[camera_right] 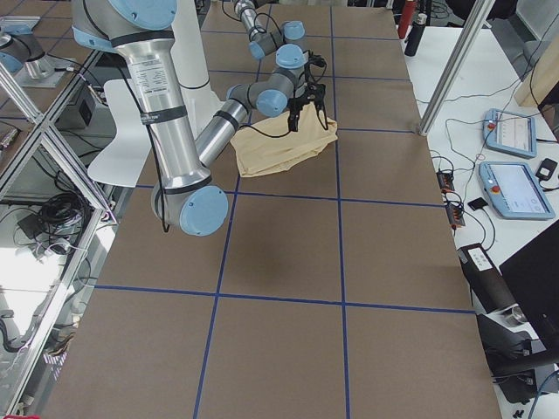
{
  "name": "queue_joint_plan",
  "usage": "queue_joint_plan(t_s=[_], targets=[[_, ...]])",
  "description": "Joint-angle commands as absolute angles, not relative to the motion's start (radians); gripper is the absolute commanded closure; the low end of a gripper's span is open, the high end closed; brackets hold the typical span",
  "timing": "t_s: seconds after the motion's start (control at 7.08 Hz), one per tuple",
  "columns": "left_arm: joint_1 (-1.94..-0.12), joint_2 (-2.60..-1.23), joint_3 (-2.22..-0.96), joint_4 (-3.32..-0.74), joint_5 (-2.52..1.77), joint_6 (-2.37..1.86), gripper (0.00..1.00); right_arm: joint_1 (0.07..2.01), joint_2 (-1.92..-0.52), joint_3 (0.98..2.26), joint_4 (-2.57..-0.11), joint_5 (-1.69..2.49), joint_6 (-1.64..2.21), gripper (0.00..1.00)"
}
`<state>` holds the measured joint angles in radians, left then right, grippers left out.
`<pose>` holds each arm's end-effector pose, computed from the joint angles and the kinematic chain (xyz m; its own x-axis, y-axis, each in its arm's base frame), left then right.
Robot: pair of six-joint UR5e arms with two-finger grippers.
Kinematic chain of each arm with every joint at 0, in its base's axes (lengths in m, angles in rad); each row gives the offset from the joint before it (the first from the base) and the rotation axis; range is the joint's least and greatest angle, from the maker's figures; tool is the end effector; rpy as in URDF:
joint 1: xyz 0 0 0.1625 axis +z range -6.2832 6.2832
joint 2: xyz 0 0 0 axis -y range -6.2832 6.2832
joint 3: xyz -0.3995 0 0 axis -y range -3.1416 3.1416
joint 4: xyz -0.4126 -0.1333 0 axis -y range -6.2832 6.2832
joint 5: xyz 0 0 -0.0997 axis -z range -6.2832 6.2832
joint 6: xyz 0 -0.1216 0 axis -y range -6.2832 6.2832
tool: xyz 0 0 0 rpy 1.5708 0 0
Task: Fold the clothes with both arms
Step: 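Drag the shirt corner with the left gripper to straighten the bundle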
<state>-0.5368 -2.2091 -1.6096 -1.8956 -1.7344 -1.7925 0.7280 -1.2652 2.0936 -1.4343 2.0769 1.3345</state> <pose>0.5559 -0.4629 0.2055 0.3666 -0.4706 -0.8026 0.4790 0.8350 -0.2708 -0.3561 -0.4170 0.2181 0.4799 0.1535 0.8638 -0.1771 0.9813 -0.0760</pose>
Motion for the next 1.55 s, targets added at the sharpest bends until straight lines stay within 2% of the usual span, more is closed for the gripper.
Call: queue_joint_plan(t_s=[0.0, 0.28, 0.85, 0.99, 1.13, 1.27, 1.41], targets=[[-0.592, -2.284, -1.463, -1.963, -1.712, -1.74, 1.0, 0.729, -1.269, 2.092, -1.434, 2.074, 1.335, 0.0], [-0.613, -2.38, -1.269, -2.087, -1.636, -1.727, 1.0, 0.73, -1.272, 2.092, -1.434, 2.069, 1.335, 0.0], [-0.653, -2.388, -1.183, -2.214, -1.611, -1.651, 1.0, 0.73, -1.275, 2.086, -1.434, 2.063, 1.336, 0.0], [-0.653, -2.387, -1.184, -2.221, -1.611, -1.617, 0.91, 0.73, -1.275, 2.085, -1.434, 2.062, 1.335, 0.0], [-0.658, -2.387, -1.187, -2.226, -1.612, -1.585, 0.38, 0.727, -1.273, 2.083, -1.434, 2.059, 1.333, 0.0], [-0.661, -2.378, -1.201, -2.229, -1.615, -1.547, 0.0, 0.721, -1.266, 2.068, -1.434, 2.039, 1.324, 0.0], [-0.664, -2.343, -1.253, -2.223, -1.624, -1.545, 0.0, 0.706, -1.252, 2.045, -1.433, 2.031, 1.321, 0.0]])
